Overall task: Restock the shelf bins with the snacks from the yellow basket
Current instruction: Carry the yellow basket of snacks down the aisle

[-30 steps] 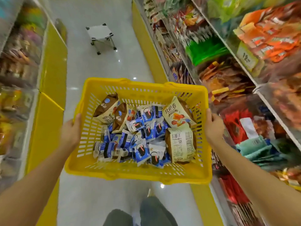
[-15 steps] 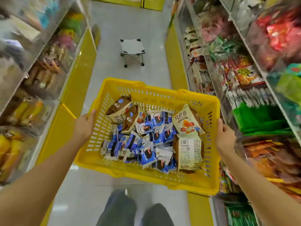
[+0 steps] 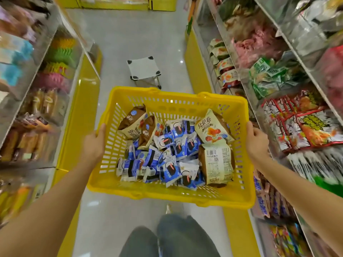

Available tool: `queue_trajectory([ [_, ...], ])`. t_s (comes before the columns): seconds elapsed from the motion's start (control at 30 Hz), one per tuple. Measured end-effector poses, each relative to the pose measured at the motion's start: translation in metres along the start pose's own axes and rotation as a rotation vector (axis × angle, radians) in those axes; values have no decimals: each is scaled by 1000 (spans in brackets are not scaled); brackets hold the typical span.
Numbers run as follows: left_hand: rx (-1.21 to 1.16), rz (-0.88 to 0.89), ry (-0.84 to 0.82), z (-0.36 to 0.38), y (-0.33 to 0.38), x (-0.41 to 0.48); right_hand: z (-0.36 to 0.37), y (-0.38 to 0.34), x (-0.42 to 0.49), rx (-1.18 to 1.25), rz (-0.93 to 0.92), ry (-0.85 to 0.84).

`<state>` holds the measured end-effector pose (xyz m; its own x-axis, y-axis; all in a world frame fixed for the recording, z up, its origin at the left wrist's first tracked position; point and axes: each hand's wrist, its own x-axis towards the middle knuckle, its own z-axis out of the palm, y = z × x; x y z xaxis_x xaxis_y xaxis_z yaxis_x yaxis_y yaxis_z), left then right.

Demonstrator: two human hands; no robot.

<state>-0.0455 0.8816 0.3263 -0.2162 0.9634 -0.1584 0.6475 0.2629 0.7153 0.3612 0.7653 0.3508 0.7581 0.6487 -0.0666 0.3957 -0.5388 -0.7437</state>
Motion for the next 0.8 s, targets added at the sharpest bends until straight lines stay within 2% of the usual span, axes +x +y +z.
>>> queue_trajectory([
  [0.33,-27,-39,-19,39,46,192,94,-94,139,-51,37,8],
  [0.53,-26,27,-69,64,96,306,140,-142,215,-71,119,95],
  [0.8,46,99,-117,112,174,447,192,-187,330,-66,192,131],
])
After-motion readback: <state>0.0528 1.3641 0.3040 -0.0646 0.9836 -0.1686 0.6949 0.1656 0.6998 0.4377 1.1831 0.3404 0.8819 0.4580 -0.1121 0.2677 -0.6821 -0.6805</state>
